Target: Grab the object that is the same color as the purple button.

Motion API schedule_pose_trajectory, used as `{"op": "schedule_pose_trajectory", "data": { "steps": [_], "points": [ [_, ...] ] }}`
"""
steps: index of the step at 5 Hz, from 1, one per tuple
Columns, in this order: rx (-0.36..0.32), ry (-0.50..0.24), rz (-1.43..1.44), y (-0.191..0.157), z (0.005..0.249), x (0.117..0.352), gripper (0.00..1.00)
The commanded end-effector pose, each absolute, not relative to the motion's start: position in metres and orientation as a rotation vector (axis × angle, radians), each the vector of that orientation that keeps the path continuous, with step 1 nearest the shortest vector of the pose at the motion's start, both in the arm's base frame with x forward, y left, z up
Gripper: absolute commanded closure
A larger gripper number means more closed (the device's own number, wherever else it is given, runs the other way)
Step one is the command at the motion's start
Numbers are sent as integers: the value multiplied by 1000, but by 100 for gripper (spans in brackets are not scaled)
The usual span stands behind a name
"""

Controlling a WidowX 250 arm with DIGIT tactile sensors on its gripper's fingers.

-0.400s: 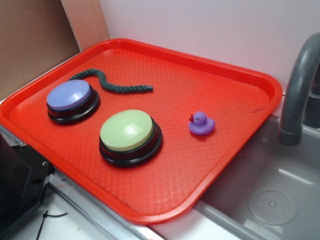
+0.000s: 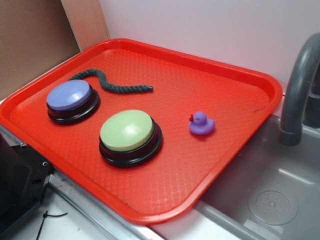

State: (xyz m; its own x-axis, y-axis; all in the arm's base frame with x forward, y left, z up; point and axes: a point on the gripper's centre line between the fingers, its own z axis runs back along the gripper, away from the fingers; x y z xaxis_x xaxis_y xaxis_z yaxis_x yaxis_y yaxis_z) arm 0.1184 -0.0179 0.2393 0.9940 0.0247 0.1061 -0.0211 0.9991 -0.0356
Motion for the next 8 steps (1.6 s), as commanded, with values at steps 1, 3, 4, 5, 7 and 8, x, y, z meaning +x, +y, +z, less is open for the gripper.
{"op": "schedule_pose_trajectory", "data": {
  "steps": [1,3,4,5,7,8],
  "points": [
    [22,-176,-335,-35,222,167,0],
    [2,-248,-561,-67,193,202,0],
    [-34,-270,-666,-82,171,219,0],
    [-57,-277,-684,-95,154,229,0],
    [-110,-274,-755,-121,115,247,0],
    [-109,-230,-833,-134,88,256,0]
  ]
}}
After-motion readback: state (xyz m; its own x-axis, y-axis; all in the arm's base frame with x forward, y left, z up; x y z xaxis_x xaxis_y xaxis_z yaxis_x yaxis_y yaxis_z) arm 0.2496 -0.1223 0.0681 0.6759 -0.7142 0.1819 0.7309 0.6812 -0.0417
